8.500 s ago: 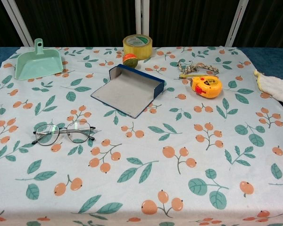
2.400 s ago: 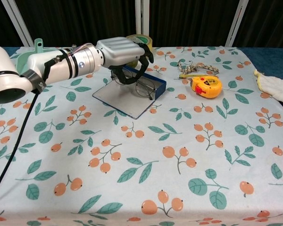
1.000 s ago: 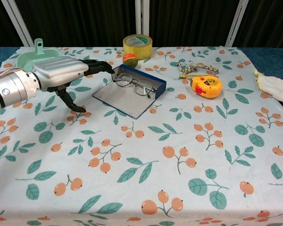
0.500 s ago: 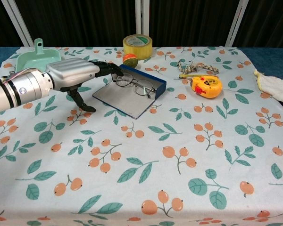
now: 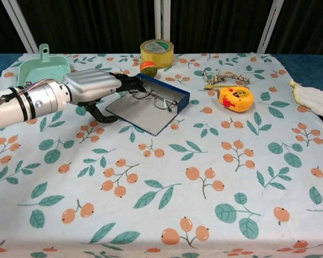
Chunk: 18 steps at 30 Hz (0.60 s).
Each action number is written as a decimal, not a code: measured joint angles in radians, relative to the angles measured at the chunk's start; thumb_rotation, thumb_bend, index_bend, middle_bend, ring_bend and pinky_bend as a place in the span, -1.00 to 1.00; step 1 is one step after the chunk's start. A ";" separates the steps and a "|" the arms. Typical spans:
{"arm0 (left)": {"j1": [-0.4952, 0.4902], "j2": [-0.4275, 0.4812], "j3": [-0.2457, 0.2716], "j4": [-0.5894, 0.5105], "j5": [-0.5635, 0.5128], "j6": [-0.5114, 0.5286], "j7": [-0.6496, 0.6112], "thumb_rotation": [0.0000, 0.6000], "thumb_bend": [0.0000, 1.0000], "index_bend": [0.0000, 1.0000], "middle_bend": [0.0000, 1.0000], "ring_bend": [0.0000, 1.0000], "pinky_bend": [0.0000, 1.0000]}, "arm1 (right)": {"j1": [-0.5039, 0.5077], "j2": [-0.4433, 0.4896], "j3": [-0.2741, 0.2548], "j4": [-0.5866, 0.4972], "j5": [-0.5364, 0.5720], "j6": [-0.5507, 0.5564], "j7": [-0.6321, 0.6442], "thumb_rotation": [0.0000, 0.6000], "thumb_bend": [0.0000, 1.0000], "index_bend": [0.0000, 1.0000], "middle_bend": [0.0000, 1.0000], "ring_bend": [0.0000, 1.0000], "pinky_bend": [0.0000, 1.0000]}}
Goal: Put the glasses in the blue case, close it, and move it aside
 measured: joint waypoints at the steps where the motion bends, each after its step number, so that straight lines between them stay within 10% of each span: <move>1: 0.000 -0.005 0.000 0.007 -0.001 -0.002 -0.003 1.00 -0.76 -0.77 -0.98 -0.88 -0.67 | 0.000 0.000 -0.001 0.001 0.000 -0.001 0.001 1.00 -0.65 -1.00 -1.00 -1.00 -1.00; 18: -0.002 -0.065 -0.008 0.095 -0.015 -0.019 -0.066 1.00 -0.26 -0.49 -0.98 -0.88 -0.67 | -0.001 0.002 -0.006 0.007 0.004 -0.015 0.014 1.00 -0.65 -1.00 -1.00 -1.00 -1.00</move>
